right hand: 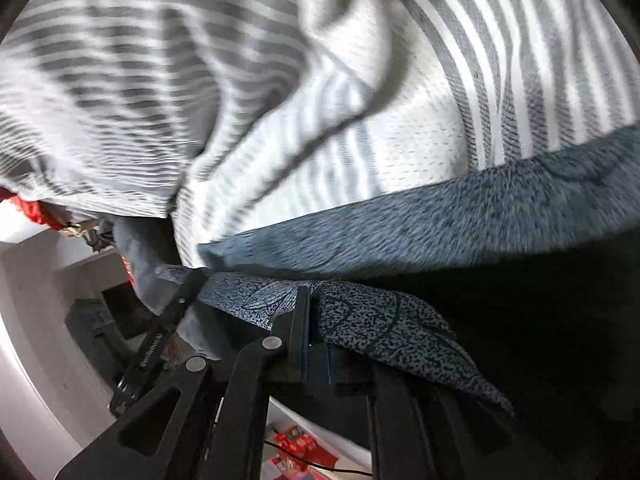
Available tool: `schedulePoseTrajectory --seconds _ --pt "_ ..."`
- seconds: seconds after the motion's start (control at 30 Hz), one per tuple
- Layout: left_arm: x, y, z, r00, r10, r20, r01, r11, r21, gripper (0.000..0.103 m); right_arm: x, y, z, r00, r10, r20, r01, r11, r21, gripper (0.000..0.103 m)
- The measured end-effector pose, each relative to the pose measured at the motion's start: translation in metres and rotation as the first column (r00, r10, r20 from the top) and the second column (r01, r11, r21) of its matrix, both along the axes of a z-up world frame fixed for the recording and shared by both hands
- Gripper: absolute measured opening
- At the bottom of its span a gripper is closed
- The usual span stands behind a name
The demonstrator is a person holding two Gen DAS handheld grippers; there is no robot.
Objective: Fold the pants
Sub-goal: 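Lift the waistband with both grippers and fold it over toward the legs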
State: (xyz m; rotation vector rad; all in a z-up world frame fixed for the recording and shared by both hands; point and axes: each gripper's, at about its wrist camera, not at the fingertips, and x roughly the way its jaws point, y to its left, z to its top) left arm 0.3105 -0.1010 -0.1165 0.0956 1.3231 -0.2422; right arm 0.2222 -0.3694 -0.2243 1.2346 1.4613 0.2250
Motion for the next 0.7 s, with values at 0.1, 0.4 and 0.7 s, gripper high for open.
schedulePoseTrajectory --seconds 0.1,0.4,0.7 --pt "0.001 0.003 0.023 0.999 0.010 0.034 -0.010 1.000 0.002 0.025 0.003 -0.004 0.000 1.000 0.000 0.002 0.000 1.000 0.029 0.025" --pt "-0.019 0.005 0.048 0.996 -0.061 0.072 0.053 0.992 0.111 0.093 0.006 -0.001 0.081 0.976 0.138 0.169 -0.109 0.979 -0.174 0.103" --pt "-0.038 0.017 -0.025 0.999 0.042 -0.006 -0.040 0.979 0.198 0.098 -0.012 0.026 0.032 0.967 0.237 0.096 -0.208 0.948 -0.240 0.101"
